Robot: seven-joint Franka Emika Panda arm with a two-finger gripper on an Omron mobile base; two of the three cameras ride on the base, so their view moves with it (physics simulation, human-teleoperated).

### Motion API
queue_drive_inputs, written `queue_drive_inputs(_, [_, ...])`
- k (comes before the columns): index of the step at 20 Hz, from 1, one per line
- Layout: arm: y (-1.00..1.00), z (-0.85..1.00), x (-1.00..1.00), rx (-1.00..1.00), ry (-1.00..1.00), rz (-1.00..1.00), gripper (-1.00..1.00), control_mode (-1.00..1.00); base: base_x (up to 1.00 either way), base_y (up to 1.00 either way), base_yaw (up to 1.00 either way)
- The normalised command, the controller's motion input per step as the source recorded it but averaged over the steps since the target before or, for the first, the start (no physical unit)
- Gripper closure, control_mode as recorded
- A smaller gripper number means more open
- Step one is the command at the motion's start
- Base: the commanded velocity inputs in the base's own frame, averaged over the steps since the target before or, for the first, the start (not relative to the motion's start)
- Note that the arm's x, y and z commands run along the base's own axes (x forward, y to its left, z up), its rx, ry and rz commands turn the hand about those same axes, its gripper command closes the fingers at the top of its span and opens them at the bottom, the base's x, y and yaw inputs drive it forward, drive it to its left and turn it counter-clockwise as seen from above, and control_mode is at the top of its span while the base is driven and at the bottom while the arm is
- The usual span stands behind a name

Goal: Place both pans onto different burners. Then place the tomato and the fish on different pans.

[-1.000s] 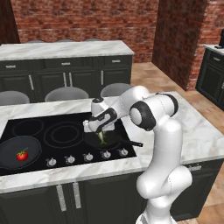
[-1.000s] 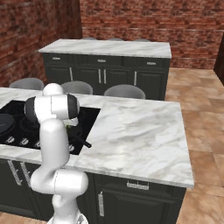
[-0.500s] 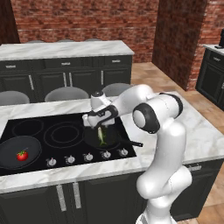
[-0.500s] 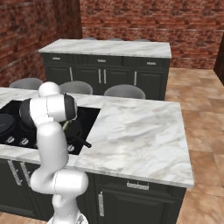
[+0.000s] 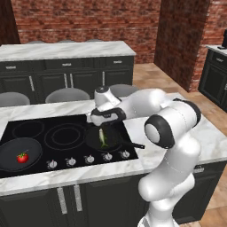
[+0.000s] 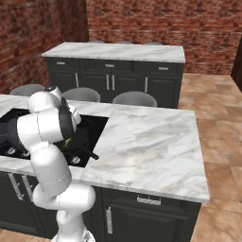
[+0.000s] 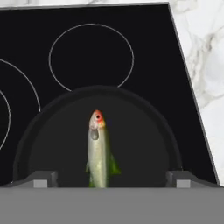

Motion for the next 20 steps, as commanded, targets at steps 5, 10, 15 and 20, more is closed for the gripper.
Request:
queue_drive_inputs(5, [-0.37, 0.13, -0.65, 0.0, -0.1, 0.0, -1.0, -1.0, 0.0, 0.0, 0.0])
queue_drive_inputs(10, [-0.31, 0.05, -0.59, 0.0, -0.07, 0.0, -1.0, -1.0, 0.0, 0.0, 0.0])
queue_drive_inputs(15, [-0.37, 0.17, -0.31, 0.03, -0.04, 0.0, -1.0, -1.0, 0.0, 0.0, 0.0])
queue_drive_inputs(20, [-0.44, 0.14, -0.01, 0.0, 0.0, 0.0, -1.0, -1.0, 0.0, 0.0, 0.0])
